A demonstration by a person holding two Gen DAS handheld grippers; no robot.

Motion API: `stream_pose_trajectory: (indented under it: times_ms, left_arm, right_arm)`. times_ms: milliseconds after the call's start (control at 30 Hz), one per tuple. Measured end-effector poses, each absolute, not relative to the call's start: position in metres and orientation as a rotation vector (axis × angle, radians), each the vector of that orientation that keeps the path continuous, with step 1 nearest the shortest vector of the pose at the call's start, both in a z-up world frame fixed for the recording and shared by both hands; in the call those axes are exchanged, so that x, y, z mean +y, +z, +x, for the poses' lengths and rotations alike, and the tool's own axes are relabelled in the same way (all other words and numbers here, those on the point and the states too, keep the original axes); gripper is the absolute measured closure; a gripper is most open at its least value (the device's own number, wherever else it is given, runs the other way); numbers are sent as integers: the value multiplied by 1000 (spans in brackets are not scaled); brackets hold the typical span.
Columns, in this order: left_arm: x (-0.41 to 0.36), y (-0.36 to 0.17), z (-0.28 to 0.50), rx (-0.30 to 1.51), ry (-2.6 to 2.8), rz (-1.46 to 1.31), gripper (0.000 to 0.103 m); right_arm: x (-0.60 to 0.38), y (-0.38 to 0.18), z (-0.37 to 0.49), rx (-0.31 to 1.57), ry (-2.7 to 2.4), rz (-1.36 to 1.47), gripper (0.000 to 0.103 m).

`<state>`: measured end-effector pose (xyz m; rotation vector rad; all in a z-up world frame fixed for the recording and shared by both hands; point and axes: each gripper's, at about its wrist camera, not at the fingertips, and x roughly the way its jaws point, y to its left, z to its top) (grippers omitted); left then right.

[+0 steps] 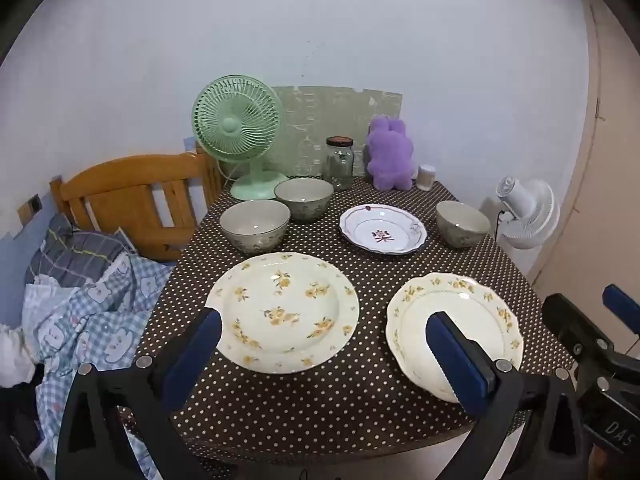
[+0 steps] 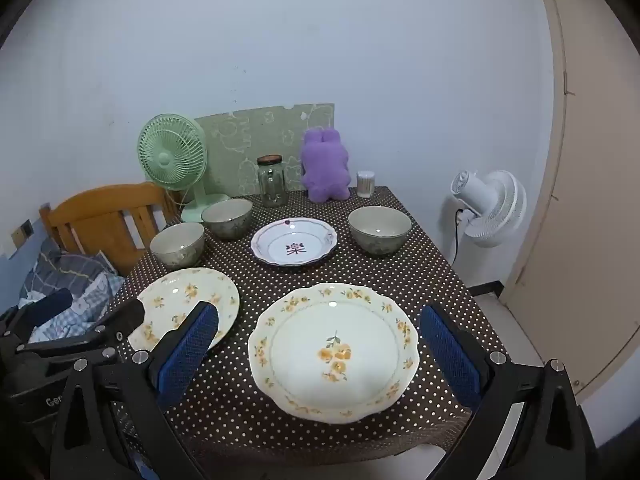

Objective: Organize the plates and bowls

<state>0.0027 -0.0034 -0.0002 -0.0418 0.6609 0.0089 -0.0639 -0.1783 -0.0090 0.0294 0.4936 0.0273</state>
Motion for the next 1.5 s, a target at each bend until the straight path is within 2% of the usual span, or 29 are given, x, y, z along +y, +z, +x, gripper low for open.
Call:
stream_pose_trajectory:
  times_ms: [300, 1233, 1500]
  left_arm:
    - [-10, 9, -22, 591, 71, -28, 0]
    - [-10, 2, -21, 621, 53, -57, 1]
    - [-11, 1, -24, 625, 30, -48, 4]
  right_arm:
    - [-184, -6, -69, 480, 44, 59, 1]
    - [-188, -11, -72, 509, 47, 62, 1]
    - [-188, -11, -74, 510, 46, 66, 1]
